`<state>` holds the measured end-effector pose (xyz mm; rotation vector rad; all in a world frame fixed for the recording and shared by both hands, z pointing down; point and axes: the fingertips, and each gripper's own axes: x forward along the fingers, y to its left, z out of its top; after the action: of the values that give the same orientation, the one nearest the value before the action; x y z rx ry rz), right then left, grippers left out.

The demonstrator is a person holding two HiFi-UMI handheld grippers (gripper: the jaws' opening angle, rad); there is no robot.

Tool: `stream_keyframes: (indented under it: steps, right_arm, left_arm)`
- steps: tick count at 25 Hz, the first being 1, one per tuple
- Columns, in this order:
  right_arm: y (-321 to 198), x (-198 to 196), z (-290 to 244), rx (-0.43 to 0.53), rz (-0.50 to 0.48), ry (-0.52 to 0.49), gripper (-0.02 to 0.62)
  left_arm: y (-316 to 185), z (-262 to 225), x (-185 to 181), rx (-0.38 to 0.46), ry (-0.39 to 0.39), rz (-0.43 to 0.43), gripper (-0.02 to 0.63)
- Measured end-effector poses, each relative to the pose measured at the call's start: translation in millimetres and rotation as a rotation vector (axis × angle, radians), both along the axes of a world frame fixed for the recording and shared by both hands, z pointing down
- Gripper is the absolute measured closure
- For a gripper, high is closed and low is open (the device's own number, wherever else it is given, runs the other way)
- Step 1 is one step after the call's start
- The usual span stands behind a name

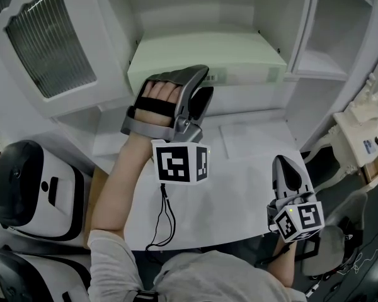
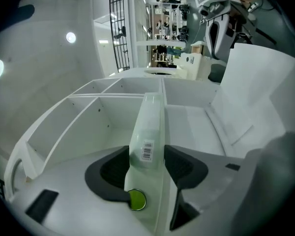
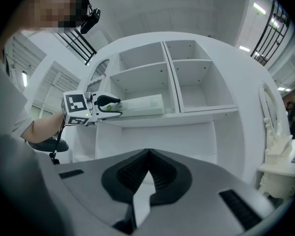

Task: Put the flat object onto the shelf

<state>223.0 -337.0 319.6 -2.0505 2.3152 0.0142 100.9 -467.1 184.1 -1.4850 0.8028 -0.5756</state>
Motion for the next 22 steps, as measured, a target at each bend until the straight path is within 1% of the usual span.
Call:
stream_keyframes:
  steps: [9,18,20,22]
  right_arm:
    - [0,2,0,0.002,0.015,-0.002,0.588]
    - [3,9,1,-0.001,0.045,-0.003,0.588]
    - [3,9,1,-0.002,0.043,0.001,0.588]
    - [3,8,0,-0.003,0.041,0.002,0.588]
  left_arm:
    - [-19,1,2,-0.023,0.006,-0.021,0.368]
    - [-30,2,9,-0.043,0.018,-0.016,0.368]
    - [-30,1,10,-0.057,0.033,-0.007,0.368]
    - [-28,-1,9,-0.096,0.075,0.019,0.368]
